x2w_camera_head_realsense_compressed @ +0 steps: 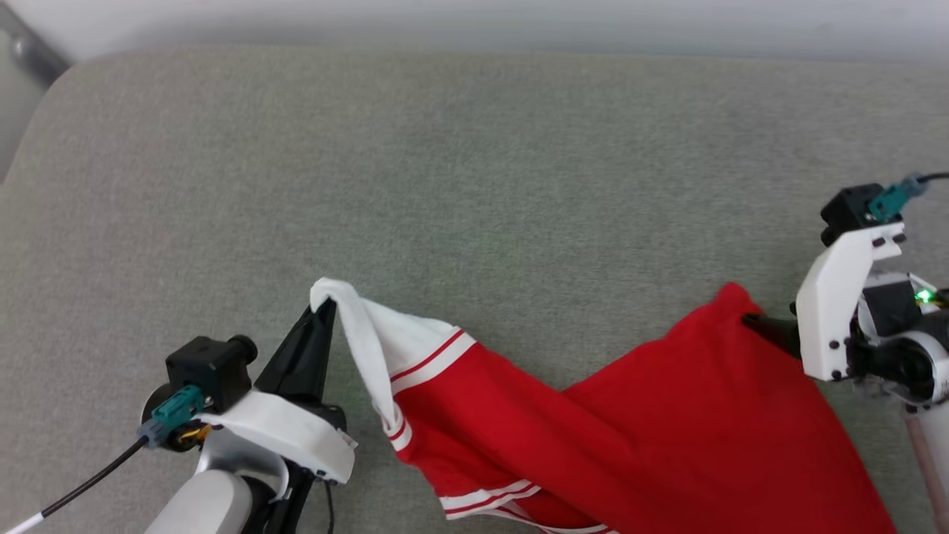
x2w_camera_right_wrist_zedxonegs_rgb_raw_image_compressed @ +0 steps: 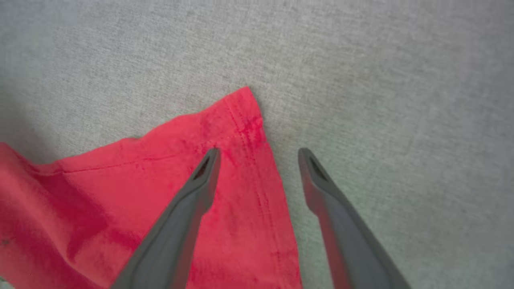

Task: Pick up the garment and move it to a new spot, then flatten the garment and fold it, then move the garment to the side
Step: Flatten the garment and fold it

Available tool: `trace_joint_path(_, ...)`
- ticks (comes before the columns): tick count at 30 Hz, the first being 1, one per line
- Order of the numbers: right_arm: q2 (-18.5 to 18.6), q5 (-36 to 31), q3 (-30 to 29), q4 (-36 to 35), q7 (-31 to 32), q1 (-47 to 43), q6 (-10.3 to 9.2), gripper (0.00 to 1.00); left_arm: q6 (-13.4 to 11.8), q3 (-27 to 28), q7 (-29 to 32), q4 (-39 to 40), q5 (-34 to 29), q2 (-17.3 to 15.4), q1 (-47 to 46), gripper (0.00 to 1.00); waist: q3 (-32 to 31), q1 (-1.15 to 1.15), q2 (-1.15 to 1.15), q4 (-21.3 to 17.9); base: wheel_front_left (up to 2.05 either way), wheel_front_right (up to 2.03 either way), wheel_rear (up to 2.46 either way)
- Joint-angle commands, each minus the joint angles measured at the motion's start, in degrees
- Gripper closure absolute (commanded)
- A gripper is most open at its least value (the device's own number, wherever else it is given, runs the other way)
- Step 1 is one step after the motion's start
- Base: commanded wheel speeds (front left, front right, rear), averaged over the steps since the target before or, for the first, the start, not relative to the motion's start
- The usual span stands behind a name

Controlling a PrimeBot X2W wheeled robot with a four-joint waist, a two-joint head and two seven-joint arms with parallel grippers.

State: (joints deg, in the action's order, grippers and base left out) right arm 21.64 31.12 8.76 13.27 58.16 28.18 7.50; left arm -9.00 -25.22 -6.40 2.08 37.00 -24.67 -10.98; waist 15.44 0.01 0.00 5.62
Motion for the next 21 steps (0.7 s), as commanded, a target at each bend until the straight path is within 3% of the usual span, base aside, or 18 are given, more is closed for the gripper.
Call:
trace_joint_path(1, -0.5, 0.2, 0.1, 0.8, 1.3, 1.6, -0.02, 0.00, 0.3, 0.0, -0.6, -0.1, -0.3, 0.3, -1.1, 1.00, 1.9, -0.01, 0.00, 1.7, 0.00, 0.00, 0.00)
trace_joint_path(8, -1.4, 0.0, 3.5, 4.9, 5.3, 2.5, -0.02, 0.00, 1.3, -0.4, -1.9, -1.8, -0.1, 1.2, -2.9, 1.00, 4.3, -0.01, 0.00, 2.8, 0.00, 0.00, 0.00)
trace_joint_path(9, -1.4, -0.1, 4.5, 5.5, 5.9, 2.4, -0.02, 0.22, 1.4, -0.5, -2.0, -2.1, -0.1, 1.3, -3.0, 1.00, 4.5, -0.01, 0.00, 2.9, 0.00, 0.00, 0.00)
trace_joint_path(10, -1.6, 0.0, 5.2, 5.7, 5.9, 2.2, -0.01, 0.60, 1.5, -0.5, -2.3, -2.3, 0.0, 1.4, -3.2, 1.00, 4.6, -0.01, 0.00, 2.8, 0.00, 0.00, 0.00)
trace_joint_path(11, -1.9, 0.6, 5.6, 6.1, 6.0, 2.0, -0.01, 0.89, 1.7, -0.5, -2.4, -2.6, 0.0, 1.5, -3.3, 1.00, 4.6, -0.01, 0.00, 2.8, 0.00, 0.00, 0.00)
trace_joint_path(12, -1.7, 1.6, 6.8, 6.6, 6.1, 1.7, -0.01, 1.00, 1.8, -0.7, -2.7, -3.4, 0.2, 1.7, -3.4, 1.00, 4.3, -0.01, 0.00, 2.8, 0.00, 0.00, 0.00)
trace_joint_path(21, 0.6, 3.9, 6.8, 4.8, 3.5, 2.8, -0.01, 1.00, 2.3, -0.6, -2.9, -5.2, 1.1, 1.5, -2.9, 1.00, 1.1, -0.01, 0.00, 2.2, 0.00, 0.00, 0.00)
